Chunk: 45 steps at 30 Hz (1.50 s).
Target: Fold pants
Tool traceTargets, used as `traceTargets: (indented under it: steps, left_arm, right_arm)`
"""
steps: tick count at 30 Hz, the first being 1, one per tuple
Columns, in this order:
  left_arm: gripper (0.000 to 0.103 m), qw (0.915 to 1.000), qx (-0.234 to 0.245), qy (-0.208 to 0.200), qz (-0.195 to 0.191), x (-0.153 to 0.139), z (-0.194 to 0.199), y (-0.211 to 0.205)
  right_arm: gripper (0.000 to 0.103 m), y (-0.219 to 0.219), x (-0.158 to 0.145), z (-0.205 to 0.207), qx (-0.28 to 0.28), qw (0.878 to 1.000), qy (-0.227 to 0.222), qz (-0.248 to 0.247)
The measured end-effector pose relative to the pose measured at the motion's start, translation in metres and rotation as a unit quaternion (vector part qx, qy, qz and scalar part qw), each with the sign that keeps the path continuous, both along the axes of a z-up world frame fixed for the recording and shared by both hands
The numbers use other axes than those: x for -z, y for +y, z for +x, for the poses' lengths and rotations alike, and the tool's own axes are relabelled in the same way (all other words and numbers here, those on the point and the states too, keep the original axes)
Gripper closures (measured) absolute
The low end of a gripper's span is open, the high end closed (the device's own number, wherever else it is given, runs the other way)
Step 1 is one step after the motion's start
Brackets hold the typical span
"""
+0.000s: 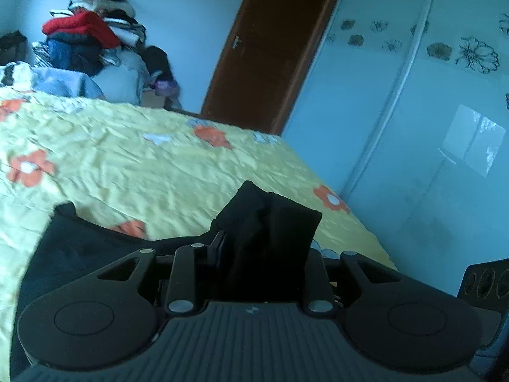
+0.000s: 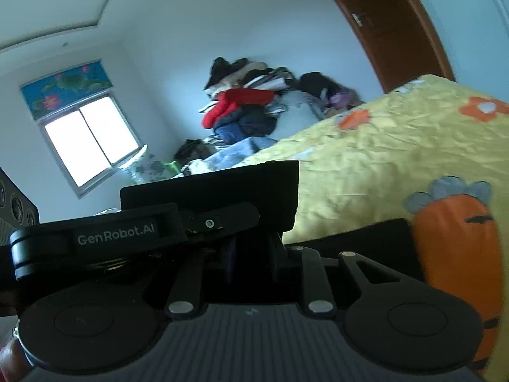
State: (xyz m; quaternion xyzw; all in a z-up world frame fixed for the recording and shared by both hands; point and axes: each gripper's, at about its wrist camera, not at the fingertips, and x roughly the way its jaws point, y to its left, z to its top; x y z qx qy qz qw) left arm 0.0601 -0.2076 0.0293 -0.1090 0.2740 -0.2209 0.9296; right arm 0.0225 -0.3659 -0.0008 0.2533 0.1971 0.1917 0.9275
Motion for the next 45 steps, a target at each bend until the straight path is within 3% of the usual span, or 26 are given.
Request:
traceTargets:
  steps: [8,11,12,15,20,22,25,28,31,34,35,36,37,39,41,44,45]
  left_arm:
    - [0.072,0.9993,0.024,0.026,-0.004,0.022,0.011,-0.034]
    - [0.062,0.9979,0.034,0.053,-0.015,0.032,0.019,-0.042]
    - [0.049,0.9971,0.038,0.063,-0.020,0.034,0.021,-0.044]
    - [0.030,0.9916,0.078,0.091,-0.050,0.033,0.020,-0.043]
    - [0.016,0.9868,0.140,0.067,-0.047,0.013,0.005,-0.022]
    - [0.009,0.9913,0.121,0.048,-0.019,0.006,0.005,-0.002]
    - [0.008,0.9969,0.037,0.024,0.064,0.001,0.019,0.032]
    - [0.008,0.9895,-0.013,0.025,0.142,0.007,0.041,0.052]
    - [0.010,0.9820,-0.022,0.042,0.183,0.021,0.060,0.060]
    - [0.013,0.9756,-0.041,0.064,0.206,0.042,0.075,0.063]
    - [0.012,0.9748,-0.049,0.074,0.205,0.051,0.081,0.066]
    - [0.013,0.9754,-0.052,0.082,0.198,0.055,0.084,0.072]
    - [0.013,0.9759,-0.056,0.089,0.191,0.058,0.086,0.077]
    - [0.013,0.9783,-0.069,0.085,0.176,0.058,0.083,0.087]
    - [0.017,0.9799,-0.081,0.063,0.171,0.048,0.072,0.090]
    - [0.014,0.9779,-0.080,0.034,0.190,0.041,0.058,0.087]
    - [0.013,0.9765,-0.075,0.035,0.199,0.042,0.058,0.084]
  right_arm:
    - [0.081,-0.030,0.020,-0.003,0.034,0.999,0.035,-0.001]
    - [0.081,-0.038,0.027,-0.002,0.053,0.997,0.059,0.007]
    - [0.081,-0.043,0.030,-0.003,0.059,0.996,0.064,0.009]
    - [0.081,-0.058,0.033,-0.016,0.090,0.994,0.070,-0.001]
    - [0.081,-0.088,0.027,-0.045,0.201,0.974,0.080,-0.061]
    - [0.081,-0.088,0.016,-0.049,0.217,0.970,0.069,-0.087]
    - [0.081,-0.068,-0.002,-0.037,0.179,0.976,0.045,-0.117]
    - [0.081,-0.027,-0.015,-0.010,0.091,0.984,0.028,-0.152]
    - [0.081,0.024,-0.013,0.019,0.006,0.974,0.026,-0.227]
    - [0.081,0.054,0.003,0.036,0.004,0.942,0.052,-0.332]
    - [0.074,0.056,0.010,0.036,0.019,0.927,0.055,-0.370]
    - [0.049,0.053,0.013,0.033,0.036,0.922,0.057,-0.382]
    - [0.035,0.046,0.013,0.030,0.050,0.923,0.061,-0.377]
    - [0.037,0.034,0.007,0.023,0.060,0.931,0.068,-0.353]
    - [0.037,0.035,-0.002,0.015,0.073,0.930,0.045,-0.357]
    - [0.037,0.046,-0.008,0.012,0.046,0.935,0.023,-0.352]
    - [0.037,0.050,-0.003,0.018,0.040,0.930,0.030,-0.363]
